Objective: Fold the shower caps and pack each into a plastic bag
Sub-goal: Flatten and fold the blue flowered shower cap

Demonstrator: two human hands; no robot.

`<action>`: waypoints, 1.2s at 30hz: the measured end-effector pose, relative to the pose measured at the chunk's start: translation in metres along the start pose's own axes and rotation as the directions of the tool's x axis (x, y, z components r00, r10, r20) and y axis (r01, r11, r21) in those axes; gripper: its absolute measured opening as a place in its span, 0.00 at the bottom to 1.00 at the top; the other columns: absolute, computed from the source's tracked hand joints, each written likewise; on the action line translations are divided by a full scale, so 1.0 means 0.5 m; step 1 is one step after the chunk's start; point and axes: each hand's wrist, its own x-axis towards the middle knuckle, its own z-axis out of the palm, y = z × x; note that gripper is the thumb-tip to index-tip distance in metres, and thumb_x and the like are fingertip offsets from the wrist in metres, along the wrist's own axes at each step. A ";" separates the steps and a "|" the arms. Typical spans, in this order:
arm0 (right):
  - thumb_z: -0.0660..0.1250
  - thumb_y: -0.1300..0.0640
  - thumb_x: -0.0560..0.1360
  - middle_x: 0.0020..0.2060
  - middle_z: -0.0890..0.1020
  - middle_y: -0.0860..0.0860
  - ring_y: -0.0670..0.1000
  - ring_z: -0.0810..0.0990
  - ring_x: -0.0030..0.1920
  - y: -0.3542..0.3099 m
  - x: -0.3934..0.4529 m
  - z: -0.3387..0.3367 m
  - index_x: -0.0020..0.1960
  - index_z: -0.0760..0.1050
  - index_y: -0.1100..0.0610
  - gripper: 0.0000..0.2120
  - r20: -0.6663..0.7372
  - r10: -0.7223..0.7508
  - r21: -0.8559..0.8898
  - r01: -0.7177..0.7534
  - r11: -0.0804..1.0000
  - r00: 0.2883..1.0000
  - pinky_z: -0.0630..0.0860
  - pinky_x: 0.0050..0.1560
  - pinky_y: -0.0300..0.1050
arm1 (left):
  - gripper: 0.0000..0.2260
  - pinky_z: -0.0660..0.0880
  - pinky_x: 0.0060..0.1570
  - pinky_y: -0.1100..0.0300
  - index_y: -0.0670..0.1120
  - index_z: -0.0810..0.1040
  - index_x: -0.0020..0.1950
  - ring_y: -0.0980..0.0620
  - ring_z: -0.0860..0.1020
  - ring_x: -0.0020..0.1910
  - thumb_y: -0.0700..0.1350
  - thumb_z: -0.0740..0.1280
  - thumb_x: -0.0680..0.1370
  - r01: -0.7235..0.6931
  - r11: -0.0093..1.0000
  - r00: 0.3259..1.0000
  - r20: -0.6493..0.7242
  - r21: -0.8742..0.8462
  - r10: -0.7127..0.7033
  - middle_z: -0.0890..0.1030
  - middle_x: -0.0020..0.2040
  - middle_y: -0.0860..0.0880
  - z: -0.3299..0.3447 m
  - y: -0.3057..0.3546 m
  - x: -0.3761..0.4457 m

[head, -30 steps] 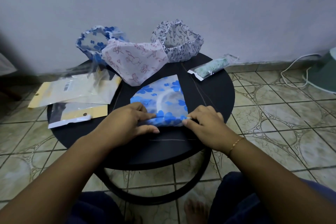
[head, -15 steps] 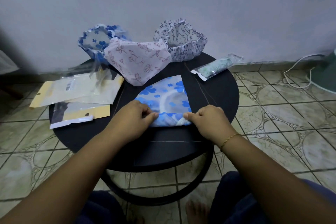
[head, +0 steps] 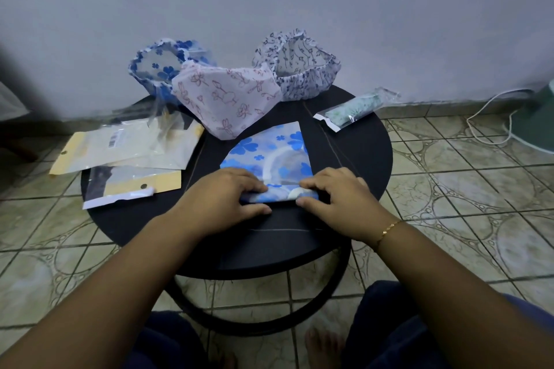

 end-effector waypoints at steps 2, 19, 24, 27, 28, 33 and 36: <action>0.64 0.45 0.75 0.58 0.73 0.44 0.47 0.65 0.62 0.000 -0.001 -0.004 0.64 0.71 0.44 0.18 0.034 0.003 -0.030 -0.002 1.000 0.999 0.60 0.59 0.45 | 0.18 0.67 0.54 0.68 0.52 0.79 0.61 0.58 0.75 0.58 0.56 0.69 0.73 0.023 1.000 1.000 -0.019 0.006 -0.023 0.80 0.57 0.55 0.000 0.001 0.002; 0.72 0.56 0.71 0.31 0.77 0.48 0.45 0.74 0.34 0.005 0.032 0.003 0.39 0.72 0.47 0.09 -0.083 0.301 0.521 -0.216 0.826 0.950 0.68 0.37 0.37 | 0.05 0.67 0.40 0.73 0.56 0.82 0.41 0.64 0.75 0.43 0.55 0.71 0.71 0.274 0.894 0.941 -0.094 -0.354 -0.326 0.80 0.43 0.58 0.003 -0.003 0.012; 0.70 0.57 0.72 0.31 0.74 0.43 0.41 0.72 0.33 0.000 0.035 0.009 0.44 0.78 0.51 0.03 -0.122 0.296 0.451 -0.213 0.867 0.947 0.66 0.33 0.28 | 0.08 0.71 0.45 0.61 0.55 0.81 0.42 0.58 0.75 0.44 0.58 0.71 0.71 0.314 0.907 0.933 -0.084 -0.279 -0.349 0.77 0.43 0.55 0.007 -0.006 0.024; 0.68 0.56 0.74 0.35 0.76 0.44 0.45 0.74 0.42 -0.001 0.034 0.013 0.48 0.79 0.51 0.04 -0.142 0.260 0.375 -0.191 0.907 0.955 0.66 0.40 0.31 | 0.10 0.71 0.41 0.59 0.55 0.76 0.44 0.57 0.74 0.42 0.58 0.70 0.71 0.309 0.937 0.940 -0.096 -0.164 -0.327 0.76 0.41 0.56 0.007 -0.005 0.022; 0.67 0.56 0.75 0.38 0.76 0.47 0.46 0.73 0.47 -0.001 0.034 0.014 0.49 0.79 0.50 0.05 -0.146 0.249 0.332 -0.189 0.924 0.958 0.65 0.44 0.34 | 0.10 0.70 0.43 0.59 0.54 0.76 0.46 0.57 0.73 0.43 0.58 0.70 0.72 0.269 0.955 0.950 -0.131 -0.126 -0.285 0.76 0.42 0.56 0.009 -0.007 0.022; 0.60 0.53 0.78 0.47 0.72 0.48 0.51 0.68 0.57 -0.004 0.032 0.018 0.55 0.77 0.49 0.10 -0.123 0.124 0.047 -0.119 0.992 0.985 0.67 0.56 0.44 | 0.04 0.74 0.49 0.53 0.48 0.82 0.47 0.49 0.77 0.48 0.45 0.69 0.75 -0.050 0.999 0.979 -0.197 0.023 0.053 0.80 0.46 0.52 0.020 0.000 0.029; 0.59 0.48 0.78 0.57 0.72 0.47 0.50 0.66 0.60 -0.005 0.029 0.014 0.60 0.74 0.48 0.13 -0.063 0.075 -0.026 -0.077 0.997 0.995 0.64 0.59 0.45 | 0.09 0.72 0.52 0.60 0.50 0.81 0.53 0.54 0.77 0.53 0.51 0.65 0.77 -0.020 1.000 0.992 -0.124 0.011 0.021 0.80 0.51 0.55 0.017 0.002 0.024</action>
